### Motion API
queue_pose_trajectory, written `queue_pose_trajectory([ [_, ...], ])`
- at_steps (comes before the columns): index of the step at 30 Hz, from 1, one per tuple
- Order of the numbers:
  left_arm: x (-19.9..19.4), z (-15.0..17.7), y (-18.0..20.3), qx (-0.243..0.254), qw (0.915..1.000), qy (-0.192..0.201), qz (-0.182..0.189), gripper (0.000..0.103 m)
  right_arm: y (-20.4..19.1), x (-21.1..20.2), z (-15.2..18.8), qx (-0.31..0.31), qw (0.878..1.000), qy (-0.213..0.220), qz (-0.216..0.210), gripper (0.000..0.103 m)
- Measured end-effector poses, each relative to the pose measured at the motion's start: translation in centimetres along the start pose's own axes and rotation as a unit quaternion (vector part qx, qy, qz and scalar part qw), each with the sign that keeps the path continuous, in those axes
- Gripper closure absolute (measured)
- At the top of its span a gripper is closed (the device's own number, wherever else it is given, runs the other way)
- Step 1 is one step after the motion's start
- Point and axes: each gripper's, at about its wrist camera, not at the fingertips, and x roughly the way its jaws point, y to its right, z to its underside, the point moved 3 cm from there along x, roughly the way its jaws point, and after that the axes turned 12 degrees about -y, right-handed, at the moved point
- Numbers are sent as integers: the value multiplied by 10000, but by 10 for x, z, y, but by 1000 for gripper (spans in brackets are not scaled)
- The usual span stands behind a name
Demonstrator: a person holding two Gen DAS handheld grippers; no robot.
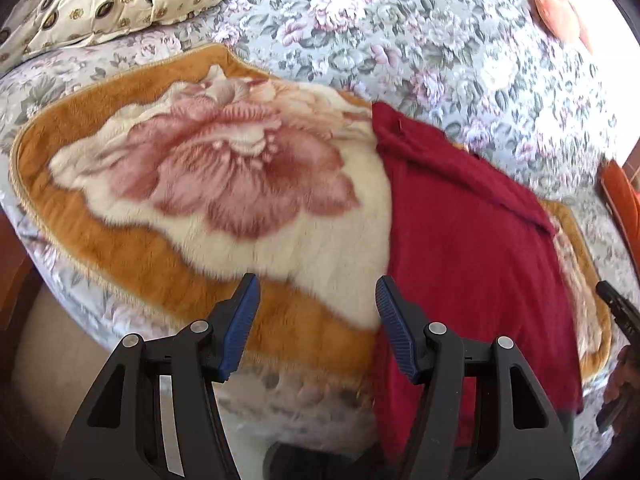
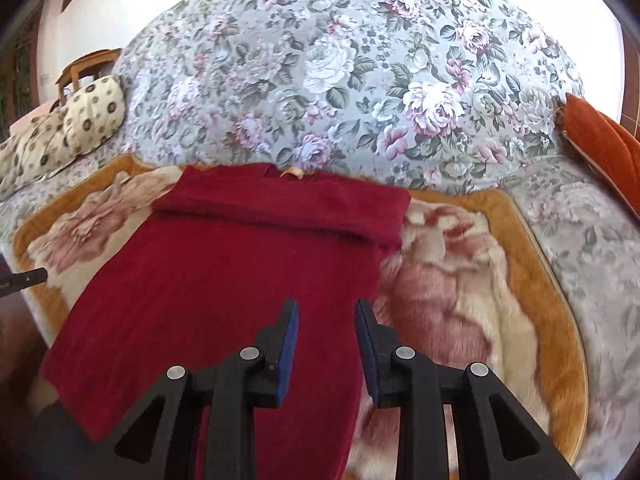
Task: Fold small clothes
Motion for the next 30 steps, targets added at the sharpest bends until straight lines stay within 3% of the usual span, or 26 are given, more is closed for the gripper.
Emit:
queue_pose_trajectory([
  [8,3,25,11,571,9978,-227,243,43,13,-23,50,396,9987,-101,-292,73],
  [11,4,32,8,719,9963,-199,438,24,24,-32,68,631,9965,-93,-538,70],
  [16,23,40,7,586,9944,-510,718,23,23,-35,90,628,9955,-257,-662,69],
  [20,26,51,16,569,9858,-697,1421,23,24,-33,101,903,9915,-311,-886,69],
  [23,33,61,21,492,9742,-1014,1955,23,31,-33,113,1304,9837,-358,-1187,66],
  [26,44,67,26,477,9685,-1336,2047,23,35,-27,125,1549,9754,-542,-1469,64],
  [30,46,68,31,502,9654,-1407,2137,23,30,-14,140,1775,9610,-846,-1943,63],
])
